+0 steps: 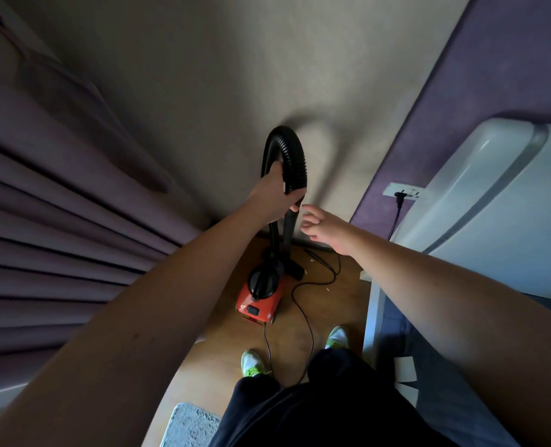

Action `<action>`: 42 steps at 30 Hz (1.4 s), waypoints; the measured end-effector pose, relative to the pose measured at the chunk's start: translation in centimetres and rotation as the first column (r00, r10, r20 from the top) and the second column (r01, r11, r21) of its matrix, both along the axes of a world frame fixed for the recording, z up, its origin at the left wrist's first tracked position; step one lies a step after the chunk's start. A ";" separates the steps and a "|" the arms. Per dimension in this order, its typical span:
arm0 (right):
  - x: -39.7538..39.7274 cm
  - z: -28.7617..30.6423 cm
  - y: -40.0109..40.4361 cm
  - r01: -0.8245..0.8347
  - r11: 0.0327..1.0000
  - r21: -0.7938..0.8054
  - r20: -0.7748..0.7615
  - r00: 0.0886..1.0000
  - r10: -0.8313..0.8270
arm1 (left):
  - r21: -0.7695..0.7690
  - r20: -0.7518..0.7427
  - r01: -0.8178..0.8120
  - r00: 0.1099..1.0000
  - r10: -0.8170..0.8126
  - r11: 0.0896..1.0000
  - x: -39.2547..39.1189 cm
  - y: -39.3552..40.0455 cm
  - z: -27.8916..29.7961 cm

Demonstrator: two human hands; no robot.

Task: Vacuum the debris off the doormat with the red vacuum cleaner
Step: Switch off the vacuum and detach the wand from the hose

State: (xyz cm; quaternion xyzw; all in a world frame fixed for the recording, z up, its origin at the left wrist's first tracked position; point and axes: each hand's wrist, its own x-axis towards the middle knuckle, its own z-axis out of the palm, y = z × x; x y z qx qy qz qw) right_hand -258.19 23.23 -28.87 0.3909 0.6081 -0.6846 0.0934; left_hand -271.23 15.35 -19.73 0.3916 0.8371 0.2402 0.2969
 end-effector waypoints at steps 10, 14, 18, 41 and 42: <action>4.5 -1.4 1.8 0.101 0.994 -0.042 0.016 0.995 -0.101 | -0.034 0.060 -0.087 0.994 0.089 0.996 1.6 -1.6 -1.2; 5.8 -1.3 1.9 0.147 0.989 -0.013 -0.006 0.989 -0.147 | -0.059 0.079 -0.163 0.983 0.167 0.985 1.9 -3.8 -3.6; 7.4 -1.2 2.5 0.270 0.963 0.004 -0.026 0.963 -0.270 | -0.202 0.078 -0.083 0.992 0.101 0.976 3.6 -4.9 -4.8; 11.4 -2.9 11.1 0.418 0.865 0.276 0.242 0.841 -0.484 | -0.119 -0.157 0.458 0.867 -0.472 0.881 10.4 4.8 -5.0; 11.2 -2.9 11.2 0.401 0.874 0.273 0.273 0.839 -0.470 | -0.120 -0.181 0.469 0.856 -0.484 0.875 10.4 5.0 -5.0</action>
